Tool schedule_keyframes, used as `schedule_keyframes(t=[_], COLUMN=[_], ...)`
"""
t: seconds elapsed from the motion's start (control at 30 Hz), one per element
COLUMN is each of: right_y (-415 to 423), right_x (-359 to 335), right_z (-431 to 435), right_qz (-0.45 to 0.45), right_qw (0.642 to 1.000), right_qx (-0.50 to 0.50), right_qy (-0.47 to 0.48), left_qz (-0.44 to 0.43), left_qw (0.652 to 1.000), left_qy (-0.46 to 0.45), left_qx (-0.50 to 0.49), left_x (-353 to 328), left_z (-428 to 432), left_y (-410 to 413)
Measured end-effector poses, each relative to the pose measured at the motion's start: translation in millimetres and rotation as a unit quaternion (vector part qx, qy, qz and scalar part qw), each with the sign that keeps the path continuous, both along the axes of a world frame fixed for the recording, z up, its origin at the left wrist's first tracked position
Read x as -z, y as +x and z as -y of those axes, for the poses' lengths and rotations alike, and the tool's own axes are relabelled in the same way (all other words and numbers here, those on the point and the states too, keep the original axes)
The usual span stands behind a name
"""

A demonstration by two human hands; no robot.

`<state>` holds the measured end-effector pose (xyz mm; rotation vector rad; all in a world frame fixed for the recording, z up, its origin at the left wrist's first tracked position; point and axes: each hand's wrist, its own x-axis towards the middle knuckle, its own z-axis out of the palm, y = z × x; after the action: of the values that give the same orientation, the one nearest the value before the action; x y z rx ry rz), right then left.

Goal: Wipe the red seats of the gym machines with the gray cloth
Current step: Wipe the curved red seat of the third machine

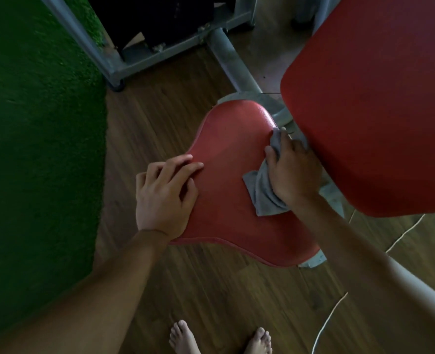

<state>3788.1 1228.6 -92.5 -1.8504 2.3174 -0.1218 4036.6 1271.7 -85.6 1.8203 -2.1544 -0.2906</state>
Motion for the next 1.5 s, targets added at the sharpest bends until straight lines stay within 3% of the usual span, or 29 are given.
schedule_keyframes(t=[0.07,0.27,0.5,0.7,0.87,1.03,1.23,1.37,1.5], right_y=[15.3,41.6,29.6,25.8,24.3,20.9,14.1,11.9,5.8], right_x=[-1.2,-7.7,2.7,11.1,-5.9,-11.9,-4.7,-0.5,-4.7], right_z=[33.7,110.1,57.1,36.4,-49.7,-109.2,-112.9,-111.7,-112.5], right_qz=[-0.008,0.091,-0.024,0.017,0.080,0.104,0.111,0.117,0.064], right_qw=[1.000,0.994,0.999,0.993,0.982,0.967,0.943,0.937,0.925], right_qx=[-0.010,0.025,-0.012,-0.081,-0.149,-0.204,-0.246,-0.265,-0.292], right_qy=[0.013,0.050,0.028,-0.083,-0.089,-0.112,-0.193,-0.198,-0.234], left_qz=[-0.004,-0.007,-0.019,-0.038,-0.061,-0.136,-0.176,-0.147,-0.095], left_qw=[1.000,1.000,1.000,0.999,0.998,0.988,0.975,0.971,0.963], left_qy=[-0.002,-0.001,-0.015,-0.022,-0.019,-0.063,-0.113,-0.120,-0.133], left_qx=[0.001,0.000,-0.002,-0.005,-0.017,-0.025,0.072,0.144,0.213], left_x=[0.2,-0.5,0.7,2.6,3.6,3.2,12.3,10.6,9.8], left_z=[-0.5,0.4,0.8,0.9,0.0,-4.8,-10.4,-12.4,-15.6], left_y=[0.5,0.4,0.2,1.1,1.5,5.9,12.8,14.7,12.6])
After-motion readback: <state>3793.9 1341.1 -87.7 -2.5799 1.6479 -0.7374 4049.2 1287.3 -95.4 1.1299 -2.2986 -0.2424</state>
